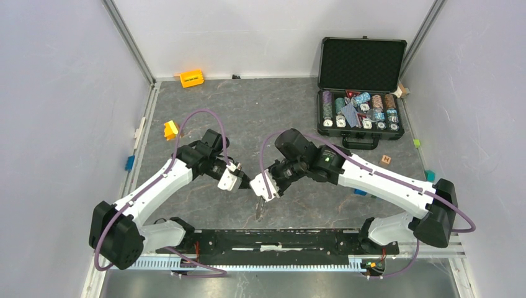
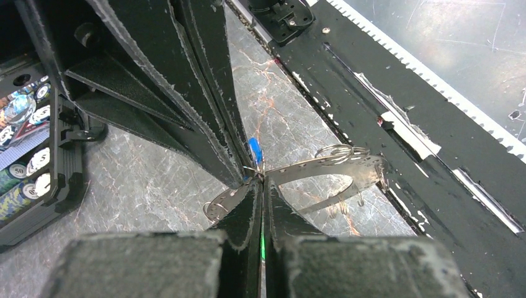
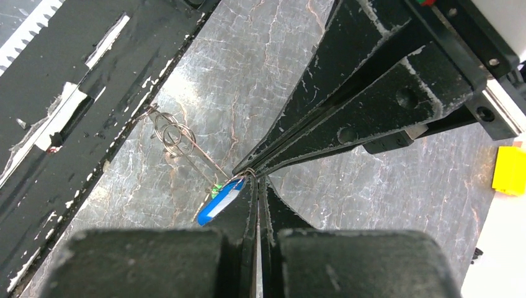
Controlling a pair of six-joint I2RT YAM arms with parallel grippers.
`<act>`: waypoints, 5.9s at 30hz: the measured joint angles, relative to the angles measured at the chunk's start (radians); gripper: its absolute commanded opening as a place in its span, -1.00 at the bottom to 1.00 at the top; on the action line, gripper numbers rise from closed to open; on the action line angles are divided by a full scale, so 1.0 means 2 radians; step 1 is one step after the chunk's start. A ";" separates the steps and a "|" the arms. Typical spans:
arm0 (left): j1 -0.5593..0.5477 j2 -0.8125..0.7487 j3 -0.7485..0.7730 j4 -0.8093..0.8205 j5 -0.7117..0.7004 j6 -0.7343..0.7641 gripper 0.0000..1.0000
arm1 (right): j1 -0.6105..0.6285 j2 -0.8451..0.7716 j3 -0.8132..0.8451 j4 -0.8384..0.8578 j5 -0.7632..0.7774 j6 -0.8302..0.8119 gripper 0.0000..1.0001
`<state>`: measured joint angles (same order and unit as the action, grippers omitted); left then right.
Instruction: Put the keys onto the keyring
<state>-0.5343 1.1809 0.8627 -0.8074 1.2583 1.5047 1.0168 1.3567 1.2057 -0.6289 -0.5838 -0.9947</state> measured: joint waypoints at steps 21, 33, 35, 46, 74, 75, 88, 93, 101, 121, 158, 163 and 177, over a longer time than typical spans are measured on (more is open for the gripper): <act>0.000 0.000 0.000 0.008 0.013 0.000 -0.96 | 0.059 0.006 0.041 -0.053 0.123 -0.038 -1.00; 0.004 0.002 0.000 0.011 0.017 0.000 -0.96 | 0.064 0.007 0.040 -0.048 0.147 -0.042 -1.00; 0.005 0.003 0.000 0.013 0.018 0.000 -0.96 | 0.067 0.007 0.040 -0.049 0.156 -0.045 -1.00; 0.007 0.019 0.000 0.016 0.032 -0.001 -0.95 | 0.102 0.027 0.068 -0.083 0.231 -0.075 -1.00; 0.028 0.021 0.000 0.024 0.058 -0.002 -0.95 | 0.066 0.018 0.057 -0.055 0.182 -0.047 -1.00; 0.029 0.021 0.000 0.024 0.058 -0.002 -0.96 | 0.060 0.016 0.054 -0.050 0.171 -0.043 -1.00; 0.034 0.023 -0.008 0.022 0.069 -0.002 -0.96 | 0.000 -0.001 -0.001 0.026 0.047 0.025 -0.94; 0.034 0.023 -0.010 0.018 0.067 -0.002 -0.96 | -0.009 -0.001 -0.012 0.043 0.028 0.045 -0.80; 0.034 0.023 -0.010 0.016 0.070 -0.002 -0.96 | -0.019 -0.006 -0.027 0.068 0.012 0.058 -0.62; 0.034 0.020 -0.013 0.013 0.098 -0.002 -0.95 | -0.030 -0.027 -0.043 0.077 0.014 0.053 -0.48; 0.048 0.040 0.005 -0.056 0.122 0.047 -0.96 | -0.063 -0.074 -0.045 0.035 -0.034 0.076 -0.44; 0.051 0.098 0.056 -0.211 0.122 0.179 -0.96 | -0.063 -0.058 -0.046 0.045 -0.061 0.103 -0.44; 0.051 0.132 0.072 -0.365 0.123 0.267 -0.96 | -0.065 -0.057 -0.057 0.053 -0.079 0.109 -0.39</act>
<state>-0.4320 1.4445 1.0069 -1.5383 1.5036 2.0380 0.8871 1.2427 1.0916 -0.5224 -0.7414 -0.7757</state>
